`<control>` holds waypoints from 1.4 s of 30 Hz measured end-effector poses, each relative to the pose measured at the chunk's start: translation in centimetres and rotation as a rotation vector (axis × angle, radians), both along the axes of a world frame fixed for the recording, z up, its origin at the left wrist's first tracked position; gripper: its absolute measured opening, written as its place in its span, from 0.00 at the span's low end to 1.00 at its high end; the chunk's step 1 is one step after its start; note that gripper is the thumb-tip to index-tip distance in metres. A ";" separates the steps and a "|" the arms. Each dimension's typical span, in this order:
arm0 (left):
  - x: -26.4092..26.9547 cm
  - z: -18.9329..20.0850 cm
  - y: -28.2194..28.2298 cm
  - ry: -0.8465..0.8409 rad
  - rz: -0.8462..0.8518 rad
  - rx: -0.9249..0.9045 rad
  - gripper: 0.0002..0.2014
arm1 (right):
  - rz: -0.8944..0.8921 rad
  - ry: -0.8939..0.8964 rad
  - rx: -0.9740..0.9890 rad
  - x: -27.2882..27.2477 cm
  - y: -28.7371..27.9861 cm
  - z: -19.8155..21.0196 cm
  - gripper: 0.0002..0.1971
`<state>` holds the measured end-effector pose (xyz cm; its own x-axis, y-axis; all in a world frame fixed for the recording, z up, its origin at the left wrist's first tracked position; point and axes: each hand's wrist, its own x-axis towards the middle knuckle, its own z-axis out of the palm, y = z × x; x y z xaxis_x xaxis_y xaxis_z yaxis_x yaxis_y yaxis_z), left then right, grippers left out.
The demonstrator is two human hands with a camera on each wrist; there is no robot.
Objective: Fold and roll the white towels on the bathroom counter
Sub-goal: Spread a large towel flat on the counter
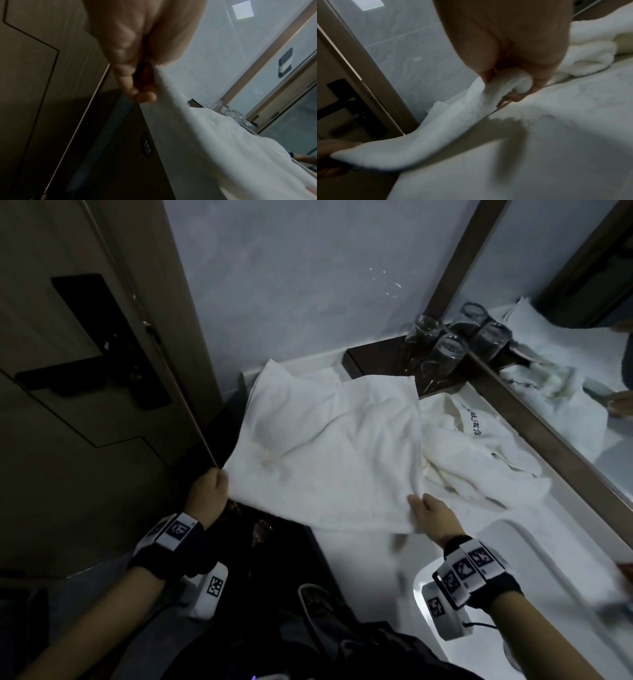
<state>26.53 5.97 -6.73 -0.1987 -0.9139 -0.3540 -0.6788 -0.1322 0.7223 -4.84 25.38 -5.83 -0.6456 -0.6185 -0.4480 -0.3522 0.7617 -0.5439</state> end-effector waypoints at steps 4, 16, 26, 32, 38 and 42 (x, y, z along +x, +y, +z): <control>1.4 -0.6 0.7 -0.080 -0.012 0.039 0.18 | -0.006 0.157 0.145 -0.3 0.7 0.1 0.17; 0.0 -3.1 1.6 -0.163 -0.294 0.202 0.06 | 0.020 0.090 0.371 -0.7 1.2 0.3 0.22; -4.0 -1.7 -1.7 -0.156 -0.392 0.026 0.10 | -0.121 0.078 -0.143 -0.5 -2.7 0.4 0.11; -8.6 -0.7 -0.8 0.031 -0.694 -0.218 0.25 | -0.178 0.007 -0.118 -0.8 -4.3 0.1 0.19; -10.9 -1.2 1.1 -0.133 -0.822 -0.104 0.34 | -0.165 -0.231 -0.171 -1.1 -4.3 0.4 0.20; -10.8 -1.4 0.8 -0.199 -0.878 -0.070 0.36 | -0.165 -0.386 -0.122 -1.2 -3.8 0.2 0.31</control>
<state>15.72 6.80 -8.10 -0.7761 -0.4825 -0.4060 -0.6280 0.5326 0.5674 -6.07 21.63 -5.66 -0.5397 -0.5843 -0.6061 0.0154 0.7129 -0.7010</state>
